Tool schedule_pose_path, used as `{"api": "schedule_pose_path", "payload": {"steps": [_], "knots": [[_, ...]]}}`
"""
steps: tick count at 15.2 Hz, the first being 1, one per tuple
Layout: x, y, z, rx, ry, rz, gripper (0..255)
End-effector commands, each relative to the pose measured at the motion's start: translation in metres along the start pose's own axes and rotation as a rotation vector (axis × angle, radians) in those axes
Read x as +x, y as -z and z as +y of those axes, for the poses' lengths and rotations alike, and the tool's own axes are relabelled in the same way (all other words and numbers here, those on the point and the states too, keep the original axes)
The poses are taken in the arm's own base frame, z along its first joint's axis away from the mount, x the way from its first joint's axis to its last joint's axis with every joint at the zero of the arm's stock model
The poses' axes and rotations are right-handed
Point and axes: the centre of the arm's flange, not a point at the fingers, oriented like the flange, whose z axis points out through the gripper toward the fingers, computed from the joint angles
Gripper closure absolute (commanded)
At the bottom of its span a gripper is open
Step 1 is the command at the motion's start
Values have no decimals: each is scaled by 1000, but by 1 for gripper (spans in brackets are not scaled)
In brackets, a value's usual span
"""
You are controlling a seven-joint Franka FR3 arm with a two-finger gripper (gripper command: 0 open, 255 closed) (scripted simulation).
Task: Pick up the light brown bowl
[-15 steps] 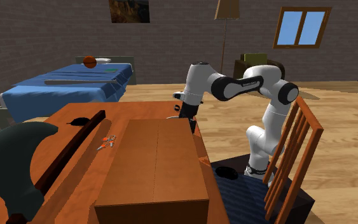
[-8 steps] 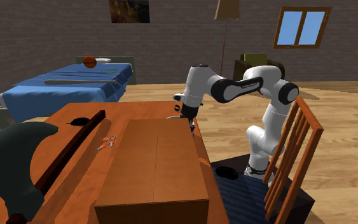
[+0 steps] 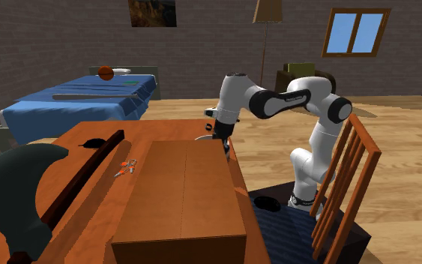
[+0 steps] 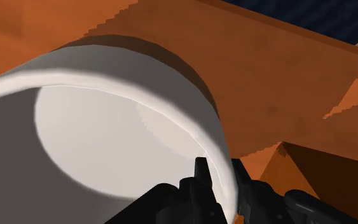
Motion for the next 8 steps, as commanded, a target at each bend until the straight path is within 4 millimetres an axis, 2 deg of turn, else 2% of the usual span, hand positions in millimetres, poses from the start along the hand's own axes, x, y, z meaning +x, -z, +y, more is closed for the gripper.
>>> {"api": "schedule_pose_path", "payload": {"steps": [1,8], "knots": [[3,10,0,0,0,0,255],[11,47,0,0,0,0,255]]}}
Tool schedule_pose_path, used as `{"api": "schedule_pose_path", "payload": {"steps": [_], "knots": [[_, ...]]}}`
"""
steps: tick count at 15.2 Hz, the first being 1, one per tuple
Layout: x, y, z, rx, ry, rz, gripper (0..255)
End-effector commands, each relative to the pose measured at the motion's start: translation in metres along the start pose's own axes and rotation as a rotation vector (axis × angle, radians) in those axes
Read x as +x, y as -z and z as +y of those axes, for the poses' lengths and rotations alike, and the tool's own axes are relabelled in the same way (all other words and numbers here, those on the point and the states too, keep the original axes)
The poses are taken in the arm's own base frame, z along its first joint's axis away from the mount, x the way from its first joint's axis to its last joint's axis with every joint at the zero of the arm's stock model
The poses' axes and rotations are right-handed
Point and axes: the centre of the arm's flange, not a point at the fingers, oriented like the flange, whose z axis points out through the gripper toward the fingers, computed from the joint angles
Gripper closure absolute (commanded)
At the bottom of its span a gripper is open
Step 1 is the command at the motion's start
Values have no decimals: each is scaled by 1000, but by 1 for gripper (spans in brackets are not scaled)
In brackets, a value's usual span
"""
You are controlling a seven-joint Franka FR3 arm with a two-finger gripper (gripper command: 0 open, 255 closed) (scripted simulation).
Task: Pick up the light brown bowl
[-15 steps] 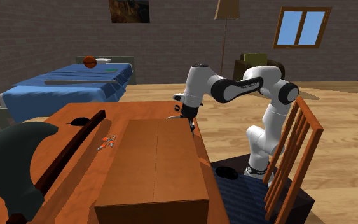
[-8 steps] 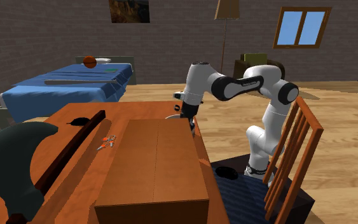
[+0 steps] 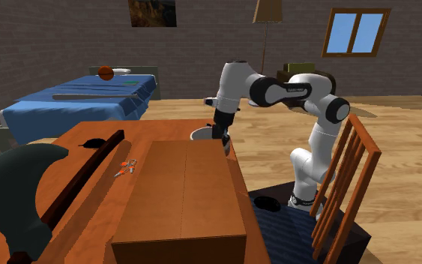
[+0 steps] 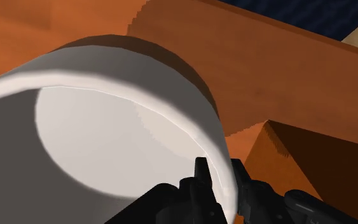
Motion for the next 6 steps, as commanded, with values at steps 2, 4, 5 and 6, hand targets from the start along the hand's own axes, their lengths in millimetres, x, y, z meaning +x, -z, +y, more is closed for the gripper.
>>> {"api": "schedule_pose_path", "payload": {"steps": [2,4,5,6], "knots": [[3,15,0,0,0,0,255],[5,25,-1,0,0,0,255],[5,26,-1,0,0,0,255],[5,26,-1,0,0,0,255]]}}
